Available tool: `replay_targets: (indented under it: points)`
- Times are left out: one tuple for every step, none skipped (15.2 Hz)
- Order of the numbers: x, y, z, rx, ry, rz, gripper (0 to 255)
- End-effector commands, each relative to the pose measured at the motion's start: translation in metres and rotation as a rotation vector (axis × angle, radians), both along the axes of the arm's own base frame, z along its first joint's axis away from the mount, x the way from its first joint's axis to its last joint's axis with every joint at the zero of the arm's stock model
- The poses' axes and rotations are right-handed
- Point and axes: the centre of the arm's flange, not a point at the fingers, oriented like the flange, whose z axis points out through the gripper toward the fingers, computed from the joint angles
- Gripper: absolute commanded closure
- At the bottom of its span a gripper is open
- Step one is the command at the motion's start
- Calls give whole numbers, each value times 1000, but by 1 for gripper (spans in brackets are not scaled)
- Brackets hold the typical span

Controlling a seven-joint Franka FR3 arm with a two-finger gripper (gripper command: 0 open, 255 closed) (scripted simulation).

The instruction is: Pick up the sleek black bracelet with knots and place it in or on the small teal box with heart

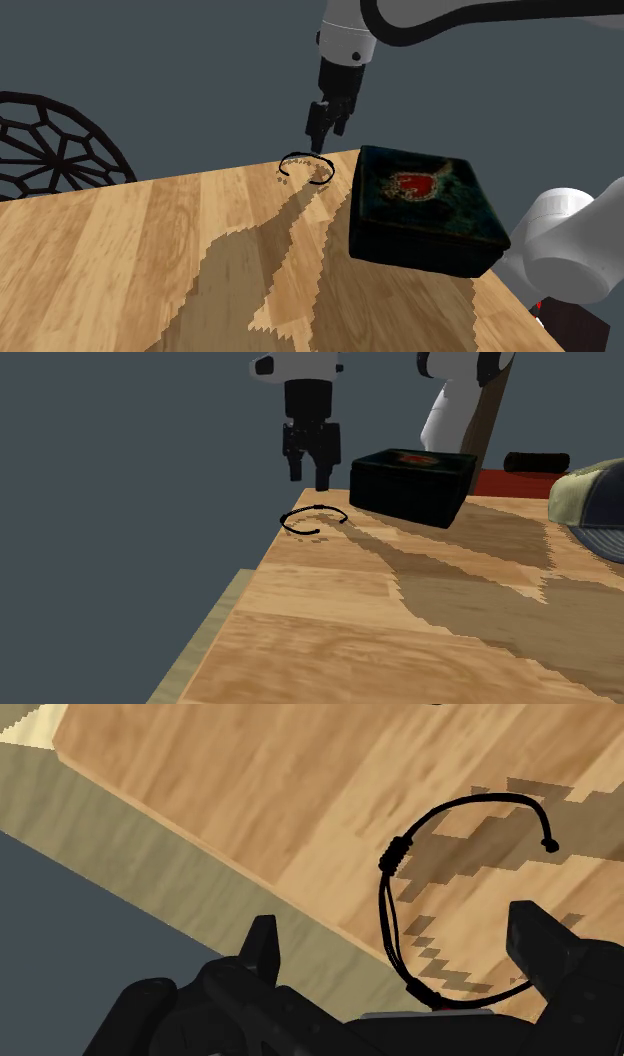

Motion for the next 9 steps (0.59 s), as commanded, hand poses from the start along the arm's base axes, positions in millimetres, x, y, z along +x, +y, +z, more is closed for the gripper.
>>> replay_targets:
  points:
    - [1, 5, -9, 2, -1, 4, 0]
    - [1, 5, -14, 2, -1, 4, 0]
    - [1, 6, -19, 2, -1, 4, 0]
    - [2, 6, -25, 2, -1, 4, 0]
    - [2, 7, -30, 2, -1, 4, 0]
    - [2, 7, -38, 2, -1, 4, 0]
    - [2, 7, -38, 2, -1, 4, 0]
    - [2, 7, -38, 2, -1, 4, 0]
    - [2, 7, -38, 2, -1, 4, 0]
